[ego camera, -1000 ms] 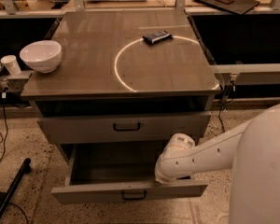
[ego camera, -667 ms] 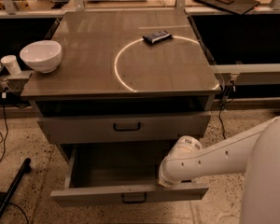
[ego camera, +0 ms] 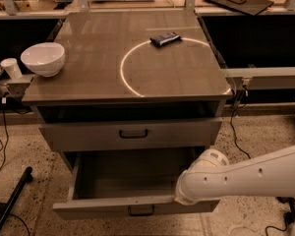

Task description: Open middle drawer

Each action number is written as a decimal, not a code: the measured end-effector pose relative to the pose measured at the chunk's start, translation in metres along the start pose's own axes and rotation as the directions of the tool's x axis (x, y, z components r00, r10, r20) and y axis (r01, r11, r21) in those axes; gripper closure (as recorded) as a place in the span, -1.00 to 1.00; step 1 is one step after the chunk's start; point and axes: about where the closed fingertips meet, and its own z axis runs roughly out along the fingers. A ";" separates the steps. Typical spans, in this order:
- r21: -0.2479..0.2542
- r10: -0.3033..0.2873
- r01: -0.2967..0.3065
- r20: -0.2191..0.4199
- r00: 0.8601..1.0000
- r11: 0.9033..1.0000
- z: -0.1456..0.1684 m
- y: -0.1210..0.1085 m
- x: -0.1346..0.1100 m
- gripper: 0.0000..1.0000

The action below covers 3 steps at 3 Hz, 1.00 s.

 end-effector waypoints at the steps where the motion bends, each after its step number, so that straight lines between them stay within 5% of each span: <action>1: 0.003 0.029 -0.029 0.004 1.000 1.000 -0.011 0.007 0.013 1.00; 3: 0.063 0.021 -0.023 0.030 0.999 0.998 -0.040 0.004 0.005 1.00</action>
Offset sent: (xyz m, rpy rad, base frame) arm -0.0184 -0.0196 0.0194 0.0161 -0.0150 -0.0722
